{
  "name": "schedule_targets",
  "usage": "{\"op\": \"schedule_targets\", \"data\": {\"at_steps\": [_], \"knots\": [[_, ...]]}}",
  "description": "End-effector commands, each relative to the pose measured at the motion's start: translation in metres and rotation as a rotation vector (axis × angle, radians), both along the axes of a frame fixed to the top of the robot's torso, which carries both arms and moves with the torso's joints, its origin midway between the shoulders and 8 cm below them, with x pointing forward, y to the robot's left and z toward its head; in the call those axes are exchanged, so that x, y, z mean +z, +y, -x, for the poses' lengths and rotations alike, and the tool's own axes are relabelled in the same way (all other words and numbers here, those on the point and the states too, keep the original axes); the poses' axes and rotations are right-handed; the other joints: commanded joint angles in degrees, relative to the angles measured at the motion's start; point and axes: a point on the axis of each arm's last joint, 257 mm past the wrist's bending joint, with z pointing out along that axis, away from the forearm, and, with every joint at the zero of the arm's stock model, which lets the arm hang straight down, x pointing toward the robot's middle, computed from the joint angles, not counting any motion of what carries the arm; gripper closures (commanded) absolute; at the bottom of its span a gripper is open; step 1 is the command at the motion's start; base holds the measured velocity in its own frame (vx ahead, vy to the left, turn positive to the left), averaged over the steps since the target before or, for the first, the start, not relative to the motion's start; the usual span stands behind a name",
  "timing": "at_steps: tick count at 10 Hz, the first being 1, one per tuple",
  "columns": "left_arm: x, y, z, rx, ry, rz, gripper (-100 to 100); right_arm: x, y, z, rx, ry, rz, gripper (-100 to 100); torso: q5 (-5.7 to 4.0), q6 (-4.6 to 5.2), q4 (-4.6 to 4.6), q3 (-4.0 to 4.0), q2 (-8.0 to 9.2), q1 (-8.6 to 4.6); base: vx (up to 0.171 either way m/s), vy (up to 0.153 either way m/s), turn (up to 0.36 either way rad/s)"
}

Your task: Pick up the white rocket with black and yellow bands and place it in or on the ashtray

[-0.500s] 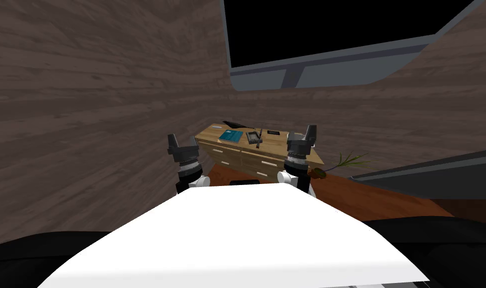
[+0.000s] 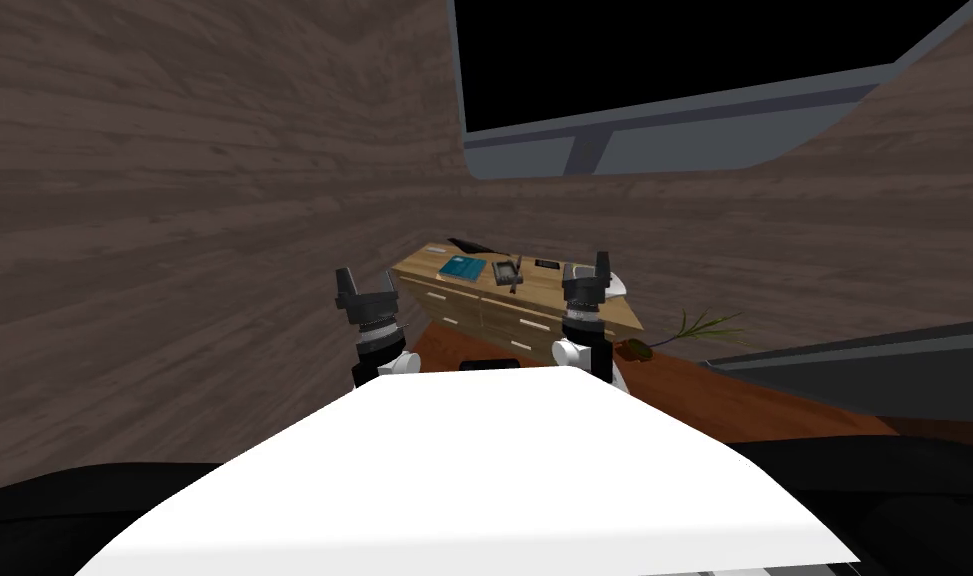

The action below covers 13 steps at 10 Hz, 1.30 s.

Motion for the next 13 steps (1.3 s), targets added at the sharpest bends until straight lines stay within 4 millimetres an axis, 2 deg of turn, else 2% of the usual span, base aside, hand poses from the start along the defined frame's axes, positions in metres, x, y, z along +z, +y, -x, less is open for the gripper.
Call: {"op": "schedule_targets", "data": {"at_steps": [1,4,5,9,10,13], "knots": [[0.000,0.000,0.000,0.000,0.000,0.000,0,-0.008,0.004,-0.014,0.061,0.030,-0.062,-100,0.00,0.00,0.00,0.00,0.00,0.00,-0.086,-0.098,0.113],[0.000,0.000,0.000,0.000,0.000,0.000,0,-0.028,0.016,-0.040,0.182,0.094,-0.200,-100,-0.01,0.00,-0.02,-0.05,-0.09,-0.06,-0.087,-0.112,0.129],[0.000,0.000,0.000,0.000,0.000,0.000,0,-0.028,0.016,-0.040,0.182,0.094,-0.200,-100,-0.02,0.00,-0.01,-0.03,-0.05,-0.07,-0.070,-0.088,0.047],[0.000,0.000,0.000,0.000,0.000,0.000,0,-0.060,0.039,-0.078,0.352,0.201,-0.404,-100,0.00,0.00,-0.03,-0.09,-0.15,-0.02,-0.072,-0.106,0.146],[0.000,0.000,0.000,0.000,0.000,0.000,0,-0.060,0.039,-0.078,0.358,0.200,-0.414,-100,-0.04,0.01,-0.01,-0.03,-0.05,-0.21,-0.083,-0.105,0.067],[0.000,0.000,0.000,0.000,0.000,0.000,0,-0.086,0.061,-0.106,0.484,0.292,-0.574,-100,0.02,0.01,-0.04,-0.11,-0.20,0.10,-0.070,-0.077,0.152]]}}
